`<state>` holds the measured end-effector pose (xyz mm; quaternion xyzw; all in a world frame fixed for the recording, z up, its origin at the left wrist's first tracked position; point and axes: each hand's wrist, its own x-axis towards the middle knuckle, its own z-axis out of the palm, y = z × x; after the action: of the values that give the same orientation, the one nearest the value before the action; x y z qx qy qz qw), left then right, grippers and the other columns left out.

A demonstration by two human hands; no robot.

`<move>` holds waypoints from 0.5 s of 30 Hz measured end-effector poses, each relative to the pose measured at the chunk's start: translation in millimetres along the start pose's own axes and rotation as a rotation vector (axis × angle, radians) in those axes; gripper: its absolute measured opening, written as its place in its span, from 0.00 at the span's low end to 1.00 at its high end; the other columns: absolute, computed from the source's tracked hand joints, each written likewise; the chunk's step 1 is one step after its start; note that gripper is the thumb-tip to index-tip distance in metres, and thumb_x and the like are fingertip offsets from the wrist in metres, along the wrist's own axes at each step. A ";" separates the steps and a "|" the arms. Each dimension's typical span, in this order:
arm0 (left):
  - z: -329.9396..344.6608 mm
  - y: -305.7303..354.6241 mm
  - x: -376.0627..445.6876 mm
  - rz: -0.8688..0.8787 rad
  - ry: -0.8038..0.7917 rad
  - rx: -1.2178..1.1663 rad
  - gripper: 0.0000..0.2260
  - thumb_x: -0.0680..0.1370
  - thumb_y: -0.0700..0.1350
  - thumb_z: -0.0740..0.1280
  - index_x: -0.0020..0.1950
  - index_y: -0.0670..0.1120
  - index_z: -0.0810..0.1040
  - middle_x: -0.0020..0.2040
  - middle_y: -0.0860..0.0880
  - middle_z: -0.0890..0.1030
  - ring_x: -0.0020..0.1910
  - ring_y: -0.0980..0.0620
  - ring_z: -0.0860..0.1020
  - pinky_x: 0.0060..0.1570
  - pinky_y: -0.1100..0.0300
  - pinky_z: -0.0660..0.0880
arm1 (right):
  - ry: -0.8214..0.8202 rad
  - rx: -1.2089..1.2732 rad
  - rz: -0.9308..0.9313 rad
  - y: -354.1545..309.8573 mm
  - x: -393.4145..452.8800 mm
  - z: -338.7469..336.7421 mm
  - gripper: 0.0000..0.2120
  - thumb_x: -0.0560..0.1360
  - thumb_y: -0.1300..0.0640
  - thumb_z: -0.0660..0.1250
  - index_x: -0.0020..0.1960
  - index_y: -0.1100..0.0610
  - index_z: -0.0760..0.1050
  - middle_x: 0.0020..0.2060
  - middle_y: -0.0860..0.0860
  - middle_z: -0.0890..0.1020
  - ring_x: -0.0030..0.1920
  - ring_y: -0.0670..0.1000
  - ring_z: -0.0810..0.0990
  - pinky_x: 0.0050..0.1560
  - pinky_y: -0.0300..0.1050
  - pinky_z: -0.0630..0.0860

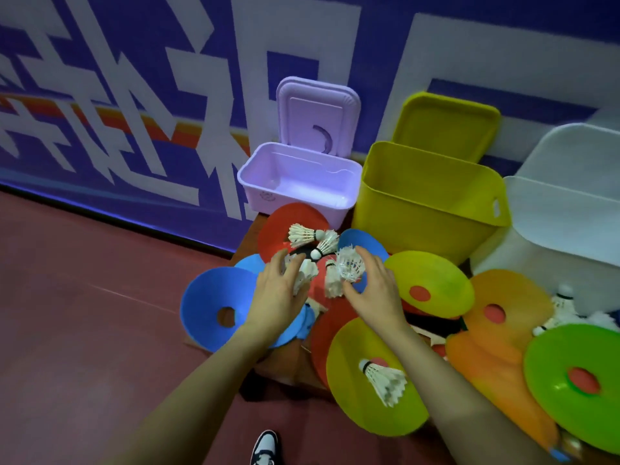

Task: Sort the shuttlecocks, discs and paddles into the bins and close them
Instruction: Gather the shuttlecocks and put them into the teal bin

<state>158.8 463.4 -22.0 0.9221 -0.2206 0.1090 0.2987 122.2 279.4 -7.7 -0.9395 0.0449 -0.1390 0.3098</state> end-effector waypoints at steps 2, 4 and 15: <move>2.2 32.9 0.7 0.064 0.022 -0.013 0.19 0.74 0.52 0.61 0.63 0.48 0.66 0.62 0.37 0.72 0.54 0.36 0.76 0.48 0.47 0.76 | 0.070 0.014 0.010 15.5 -20.3 -30.2 0.28 0.71 0.57 0.70 0.69 0.55 0.67 0.61 0.53 0.74 0.59 0.58 0.72 0.58 0.50 0.67; 9.2 68.4 0.5 0.090 0.026 -0.028 0.21 0.75 0.55 0.60 0.65 0.47 0.68 0.63 0.36 0.73 0.56 0.35 0.75 0.50 0.44 0.75 | 0.121 0.021 0.035 34.1 -42.2 -61.0 0.28 0.71 0.58 0.70 0.69 0.55 0.67 0.60 0.53 0.74 0.59 0.57 0.72 0.57 0.50 0.67; 78.5 268.9 9.1 0.424 -0.018 -0.065 0.25 0.73 0.55 0.65 0.65 0.43 0.72 0.59 0.37 0.76 0.55 0.38 0.77 0.49 0.48 0.76 | 0.407 -0.100 0.219 152.2 -146.7 -223.7 0.27 0.72 0.56 0.70 0.68 0.56 0.67 0.61 0.53 0.75 0.61 0.57 0.71 0.60 0.49 0.67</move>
<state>45.4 218.5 53.7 0.8458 -0.4158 0.1538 0.2968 -82.7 54.6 39.7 -0.8957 0.2148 -0.2890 0.2609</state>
